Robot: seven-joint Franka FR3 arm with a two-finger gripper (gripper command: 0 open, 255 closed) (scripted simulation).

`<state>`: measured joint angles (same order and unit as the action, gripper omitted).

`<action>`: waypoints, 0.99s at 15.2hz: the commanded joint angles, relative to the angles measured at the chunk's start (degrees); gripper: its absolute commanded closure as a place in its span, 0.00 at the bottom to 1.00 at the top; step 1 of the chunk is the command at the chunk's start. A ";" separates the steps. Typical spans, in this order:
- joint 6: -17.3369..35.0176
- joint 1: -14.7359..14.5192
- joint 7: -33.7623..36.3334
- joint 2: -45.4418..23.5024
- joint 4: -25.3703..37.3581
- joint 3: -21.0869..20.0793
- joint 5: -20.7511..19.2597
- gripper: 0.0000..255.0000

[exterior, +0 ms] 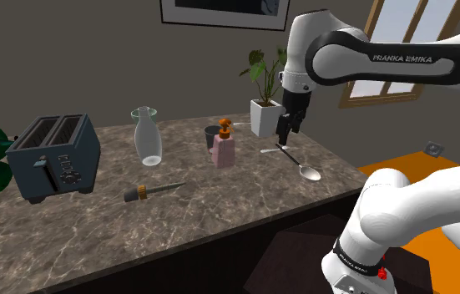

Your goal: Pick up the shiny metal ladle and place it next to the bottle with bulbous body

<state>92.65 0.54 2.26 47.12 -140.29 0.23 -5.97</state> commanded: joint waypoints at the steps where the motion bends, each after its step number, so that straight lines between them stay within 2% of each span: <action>1: 0.00 0.00 0.00 0.00 0.00 0.00 0.00 0.00; 8: 13.51 5.65 -0.64 0.34 -8.76 7.86 -3.49 0.00; 15: 28.59 11.23 -1.91 -3.91 -14.70 16.73 -6.46 0.00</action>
<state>118.88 11.08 0.52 44.30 -154.56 15.66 -12.14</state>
